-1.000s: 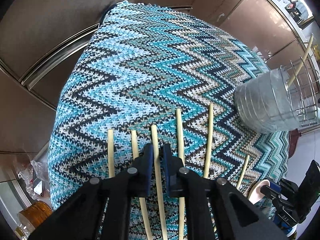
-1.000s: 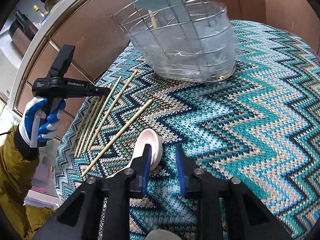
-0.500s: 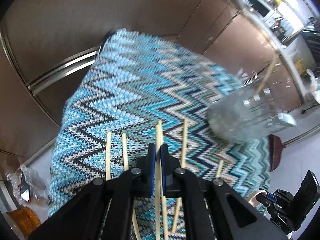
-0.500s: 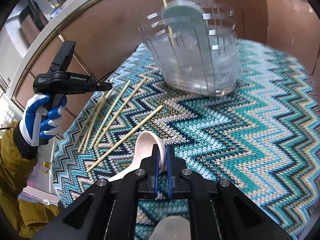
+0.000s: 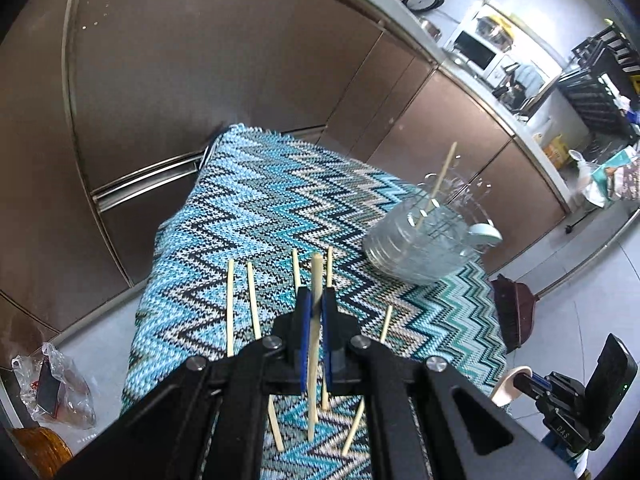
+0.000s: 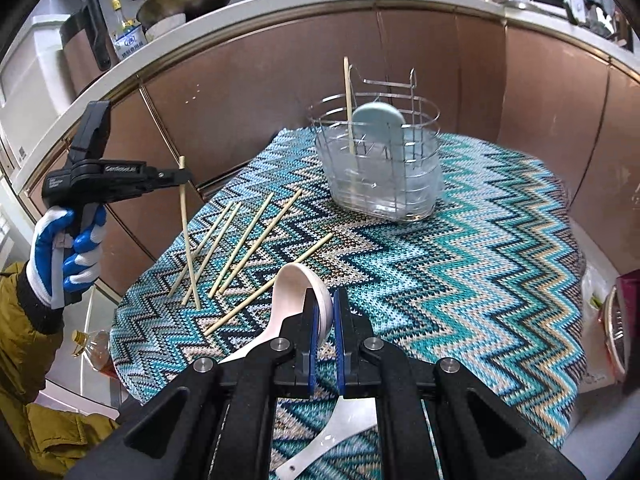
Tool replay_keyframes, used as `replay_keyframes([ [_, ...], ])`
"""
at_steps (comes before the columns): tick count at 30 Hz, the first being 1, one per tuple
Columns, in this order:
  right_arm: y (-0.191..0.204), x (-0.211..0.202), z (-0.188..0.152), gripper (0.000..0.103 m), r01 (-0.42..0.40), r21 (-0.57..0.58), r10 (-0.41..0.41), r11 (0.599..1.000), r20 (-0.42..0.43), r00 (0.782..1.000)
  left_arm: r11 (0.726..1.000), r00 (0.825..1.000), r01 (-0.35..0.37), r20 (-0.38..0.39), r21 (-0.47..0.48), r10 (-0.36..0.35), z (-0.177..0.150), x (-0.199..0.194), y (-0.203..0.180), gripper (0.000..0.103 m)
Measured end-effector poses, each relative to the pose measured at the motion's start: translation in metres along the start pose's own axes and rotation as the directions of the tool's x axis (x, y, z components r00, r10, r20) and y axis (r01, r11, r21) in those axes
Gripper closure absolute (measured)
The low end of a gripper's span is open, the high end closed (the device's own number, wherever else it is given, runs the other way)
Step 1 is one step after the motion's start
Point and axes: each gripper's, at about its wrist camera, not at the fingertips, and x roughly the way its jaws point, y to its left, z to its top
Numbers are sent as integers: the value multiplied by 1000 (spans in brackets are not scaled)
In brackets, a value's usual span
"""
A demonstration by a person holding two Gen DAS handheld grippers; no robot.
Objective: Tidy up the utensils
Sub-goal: 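Grasp and lift a chopstick with the left tool while the right tool lifts the spoon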
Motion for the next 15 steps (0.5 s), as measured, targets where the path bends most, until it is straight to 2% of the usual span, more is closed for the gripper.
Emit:
replay_keyframes([
  [7, 14, -38, -5, 96, 63, -7, -63, 998, 61, 996, 1000, 999, 15, 48, -2, -15, -8, -35, -1, 98],
  [15, 13, -75, 5, 96, 130, 0, -128, 992, 146, 981, 999, 996, 47, 83, -15, -46, -2, -63, 1, 98],
])
